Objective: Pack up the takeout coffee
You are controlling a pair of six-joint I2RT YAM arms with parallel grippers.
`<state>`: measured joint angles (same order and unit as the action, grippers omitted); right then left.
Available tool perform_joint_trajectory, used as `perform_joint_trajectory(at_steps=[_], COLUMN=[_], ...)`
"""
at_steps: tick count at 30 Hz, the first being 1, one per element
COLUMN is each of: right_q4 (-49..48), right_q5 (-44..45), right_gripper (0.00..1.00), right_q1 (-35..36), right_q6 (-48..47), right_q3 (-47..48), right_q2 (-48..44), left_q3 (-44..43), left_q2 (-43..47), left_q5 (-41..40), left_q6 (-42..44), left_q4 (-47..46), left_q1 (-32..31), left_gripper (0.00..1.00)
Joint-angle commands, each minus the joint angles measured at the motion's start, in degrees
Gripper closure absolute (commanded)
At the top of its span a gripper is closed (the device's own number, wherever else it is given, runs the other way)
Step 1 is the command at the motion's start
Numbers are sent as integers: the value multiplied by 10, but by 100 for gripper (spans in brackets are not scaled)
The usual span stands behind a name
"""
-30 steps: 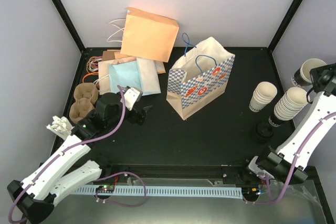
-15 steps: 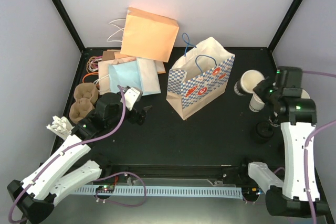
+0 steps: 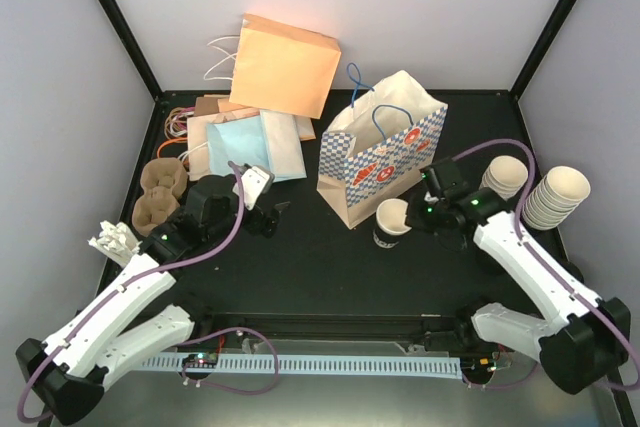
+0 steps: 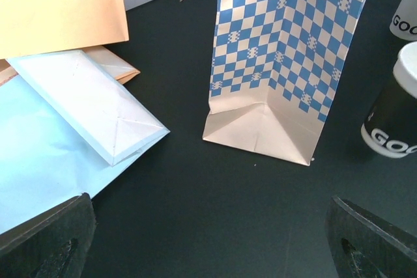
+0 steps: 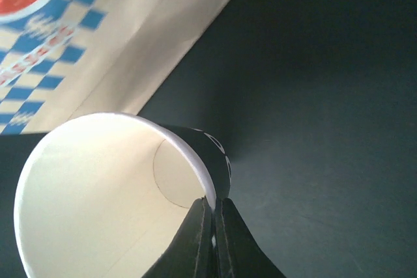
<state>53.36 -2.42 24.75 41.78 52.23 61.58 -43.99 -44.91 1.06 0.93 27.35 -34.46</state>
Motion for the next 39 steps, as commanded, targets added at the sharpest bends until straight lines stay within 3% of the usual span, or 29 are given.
perform_joint_trajectory(at_steps=[1, 11, 21, 30, 39], right_q4=[-65, -73, -75, -87, -83], right_q5=[-8, -22, 41, 57, 70], right_gripper=[99, 99, 97, 91, 85], right_q1=[76, 171, 227, 232, 232], right_q6=[-40, -78, -79, -91, -97], right_q3=[7, 32, 39, 28, 15], right_q2=[24, 66, 96, 108, 102], left_q3=[-1, -4, -4, -62, -65], left_q2=[-9, -26, -22, -74, -61], left_q5=[-6, 2, 31, 69, 40], left_q6=[12, 19, 27, 10, 17], left_q4=[-11, -13, -18, 34, 42], left_q1=[5, 5, 5, -1, -19], left_gripper=[1, 1, 1, 1, 1])
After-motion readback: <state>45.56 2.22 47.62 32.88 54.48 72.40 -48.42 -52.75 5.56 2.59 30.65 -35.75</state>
